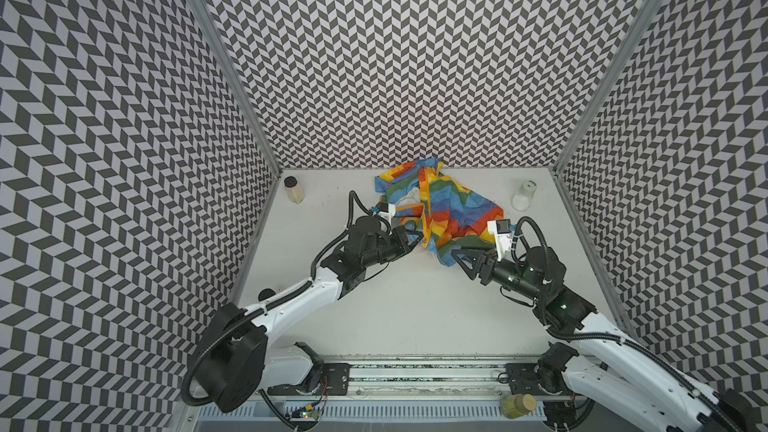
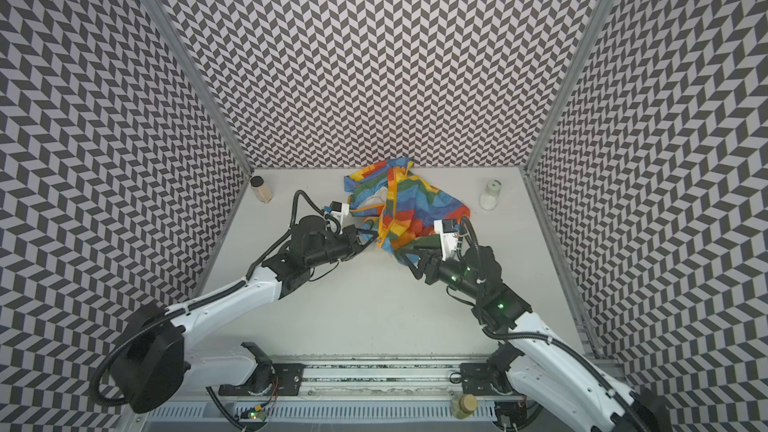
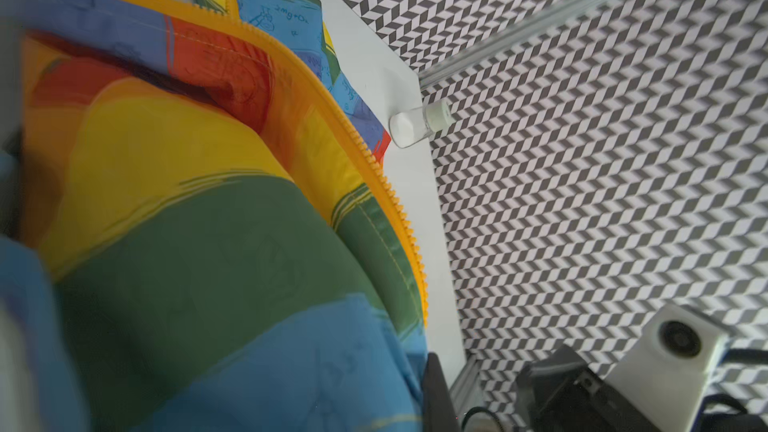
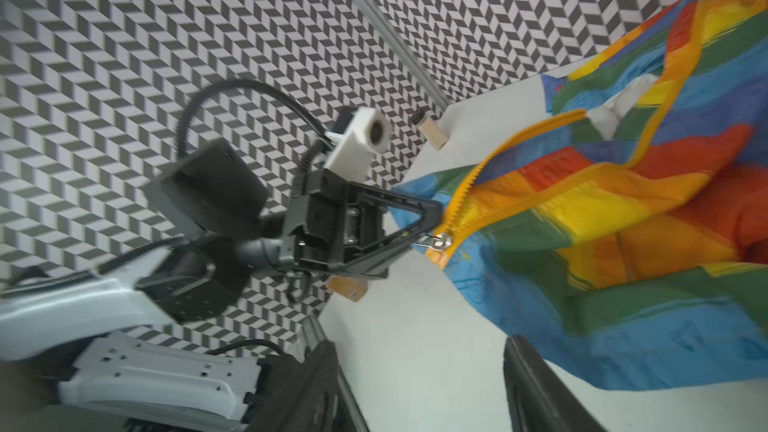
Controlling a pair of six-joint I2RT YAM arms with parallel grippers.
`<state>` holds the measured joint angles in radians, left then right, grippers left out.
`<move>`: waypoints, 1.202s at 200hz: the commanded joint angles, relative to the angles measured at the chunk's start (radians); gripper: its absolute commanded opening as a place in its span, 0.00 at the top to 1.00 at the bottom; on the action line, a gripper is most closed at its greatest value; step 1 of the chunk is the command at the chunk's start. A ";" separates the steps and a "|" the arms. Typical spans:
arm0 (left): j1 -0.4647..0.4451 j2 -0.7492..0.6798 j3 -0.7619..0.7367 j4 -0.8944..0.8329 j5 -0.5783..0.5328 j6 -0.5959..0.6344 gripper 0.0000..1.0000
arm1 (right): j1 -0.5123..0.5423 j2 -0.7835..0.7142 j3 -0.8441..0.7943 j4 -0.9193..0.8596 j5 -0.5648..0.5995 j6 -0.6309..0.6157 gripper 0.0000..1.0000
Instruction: Zip up the jacket
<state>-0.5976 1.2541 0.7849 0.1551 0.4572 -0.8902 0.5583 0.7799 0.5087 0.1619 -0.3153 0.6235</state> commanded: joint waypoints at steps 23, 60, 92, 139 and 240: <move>-0.051 -0.037 -0.067 -0.348 0.001 0.299 1.00 | 0.011 0.133 -0.018 -0.118 -0.056 -0.024 0.60; -0.107 -0.118 -0.173 -0.183 -0.034 0.274 1.00 | 0.074 0.312 -0.020 0.094 -0.117 0.073 0.65; -0.108 -0.158 -0.242 -0.101 -0.051 0.260 1.00 | 0.114 0.385 -0.016 0.187 -0.099 0.116 0.60; -0.110 -0.159 -0.334 0.026 -0.072 0.226 1.00 | 0.167 0.511 -0.009 0.308 -0.092 0.175 0.59; -0.140 -0.112 -0.396 0.115 -0.067 0.218 1.00 | 0.187 0.683 0.010 0.440 -0.037 0.219 0.63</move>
<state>-0.7288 1.1427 0.4080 0.2214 0.4019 -0.6785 0.7380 1.4242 0.4942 0.5140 -0.3782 0.8173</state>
